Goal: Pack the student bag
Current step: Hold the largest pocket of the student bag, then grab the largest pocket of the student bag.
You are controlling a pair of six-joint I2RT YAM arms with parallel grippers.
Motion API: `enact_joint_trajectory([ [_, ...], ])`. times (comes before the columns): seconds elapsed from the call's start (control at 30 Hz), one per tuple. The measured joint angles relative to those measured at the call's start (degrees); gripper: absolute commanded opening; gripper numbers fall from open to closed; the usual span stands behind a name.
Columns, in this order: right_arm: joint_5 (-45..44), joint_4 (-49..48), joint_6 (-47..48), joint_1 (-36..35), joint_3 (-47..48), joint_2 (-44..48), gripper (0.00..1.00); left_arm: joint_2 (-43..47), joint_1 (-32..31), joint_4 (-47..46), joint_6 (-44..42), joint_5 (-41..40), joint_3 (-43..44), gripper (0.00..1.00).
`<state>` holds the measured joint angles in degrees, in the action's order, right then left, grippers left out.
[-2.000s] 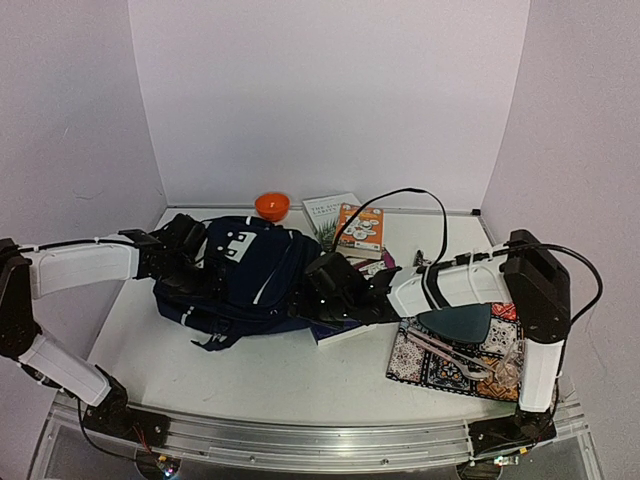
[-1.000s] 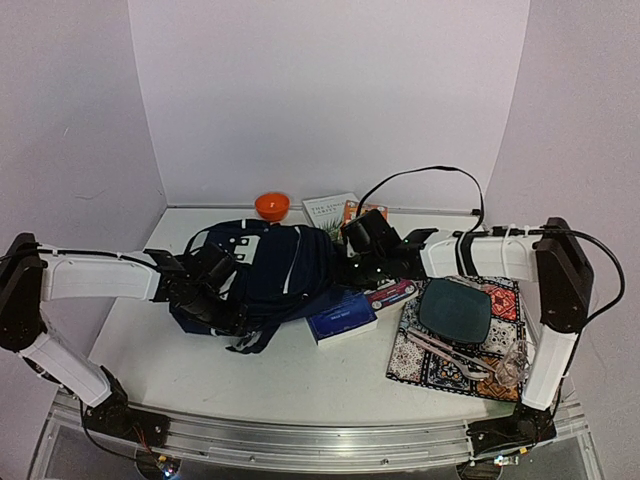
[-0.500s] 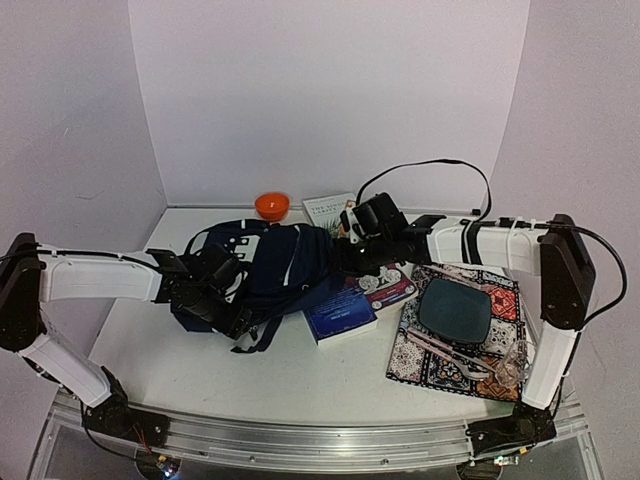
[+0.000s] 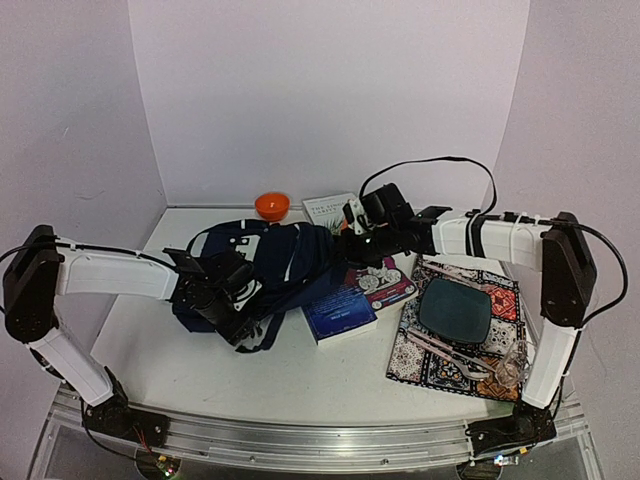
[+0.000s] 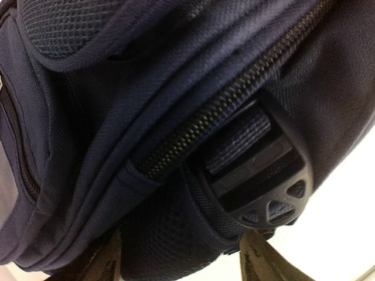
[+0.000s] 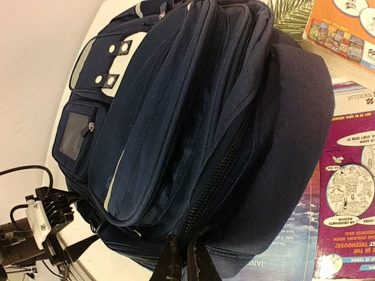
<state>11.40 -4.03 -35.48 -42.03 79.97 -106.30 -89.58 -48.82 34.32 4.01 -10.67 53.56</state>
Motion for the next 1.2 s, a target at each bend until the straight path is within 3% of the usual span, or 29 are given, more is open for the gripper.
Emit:
enact_joint_trajectory([
  [0.07,0.39,0.23,-0.02,0.13,0.49,0.0,0.0,-0.05,0.0,0.19,-1.31,-0.92,0.05,0.26],
  [0.13,0.72,0.24,-0.02,0.32,0.91,0.0,0.0,-0.41,0.01,0.37,-2.17,-1.44,0.49,0.09],
  [0.2,0.98,0.26,-0.06,0.55,1.15,-0.02,0.04,-1.33,0.15,0.47,-2.76,-1.42,1.23,0.01],
  [0.3,1.0,0.26,-0.04,0.9,1.15,-0.02,0.11,-2.45,0.22,1.17,-4.11,-0.23,2.53,0.0],
  [0.53,-2.99,-1.68,1.59,-0.09,-1.73,1.75,0.46,-2.29,0.28,4.46,-2.34,7.37,5.8,0.0],
  [0.73,-11.93,-4.96,4.22,-6.79,-8.49,9.86,0.6,-2.29,0.22,7.15,2.5,14.92,9.54,0.0],
  [0.83,-16.6,-7.06,4.47,-11.28,-12.83,15.21,0.61,-2.29,0.15,7.81,5.27,18.17,11.23,0.0],
  [1.0,-20.94,-8.46,4.81,-13.84,-19.36,21.96,0.5,-2.32,0.0,8.38,9.18,21.66,13.59,0.0],
  [1.2,-18.89,-10.13,7.6,-18.27,-20.26,20.03,0.42,-2.73,0.0,9.1,12.94,25.2,16.2,0.0],
])
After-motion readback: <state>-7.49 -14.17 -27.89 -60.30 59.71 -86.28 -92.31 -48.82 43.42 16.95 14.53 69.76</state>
